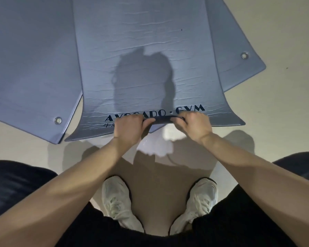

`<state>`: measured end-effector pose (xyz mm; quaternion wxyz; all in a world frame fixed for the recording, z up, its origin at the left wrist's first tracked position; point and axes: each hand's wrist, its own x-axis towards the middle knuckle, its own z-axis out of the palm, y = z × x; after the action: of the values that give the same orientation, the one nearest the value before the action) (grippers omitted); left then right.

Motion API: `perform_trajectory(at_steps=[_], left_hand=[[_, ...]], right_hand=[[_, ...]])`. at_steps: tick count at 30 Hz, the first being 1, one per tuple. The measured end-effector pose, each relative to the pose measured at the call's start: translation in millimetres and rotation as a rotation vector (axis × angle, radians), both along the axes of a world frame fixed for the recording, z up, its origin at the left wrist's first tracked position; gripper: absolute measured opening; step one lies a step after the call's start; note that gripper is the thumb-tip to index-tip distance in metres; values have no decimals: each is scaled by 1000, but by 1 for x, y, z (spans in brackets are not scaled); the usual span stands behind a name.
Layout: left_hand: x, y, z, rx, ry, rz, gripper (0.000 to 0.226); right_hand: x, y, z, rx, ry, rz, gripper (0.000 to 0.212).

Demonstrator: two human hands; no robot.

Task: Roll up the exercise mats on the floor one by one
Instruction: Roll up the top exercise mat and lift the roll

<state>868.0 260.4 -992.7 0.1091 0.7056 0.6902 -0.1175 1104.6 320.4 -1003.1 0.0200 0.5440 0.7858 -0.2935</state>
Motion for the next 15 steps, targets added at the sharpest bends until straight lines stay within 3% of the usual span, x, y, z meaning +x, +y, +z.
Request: perform_trajectory(at_steps=[5, 8, 10, 12, 15], left_hand=[[-12, 15, 36, -105, -141, -100, 59], [-26, 9, 36, -230, -188, -144, 86], [-32, 3, 28, -317, -263, -124, 90], [-33, -2, 18, -326, -300, -104, 77], [-31, -10, 5, -182, -287, -108, 50]], right_hand=[[5, 13, 30, -179, -6, 41, 57], [7, 7, 33, -378, -5, 77, 65], [5, 1, 31, -449, -18, 90, 63], [2, 0, 25, -472, -41, 84, 64], [-6, 4, 7, -364, -141, 141, 64]])
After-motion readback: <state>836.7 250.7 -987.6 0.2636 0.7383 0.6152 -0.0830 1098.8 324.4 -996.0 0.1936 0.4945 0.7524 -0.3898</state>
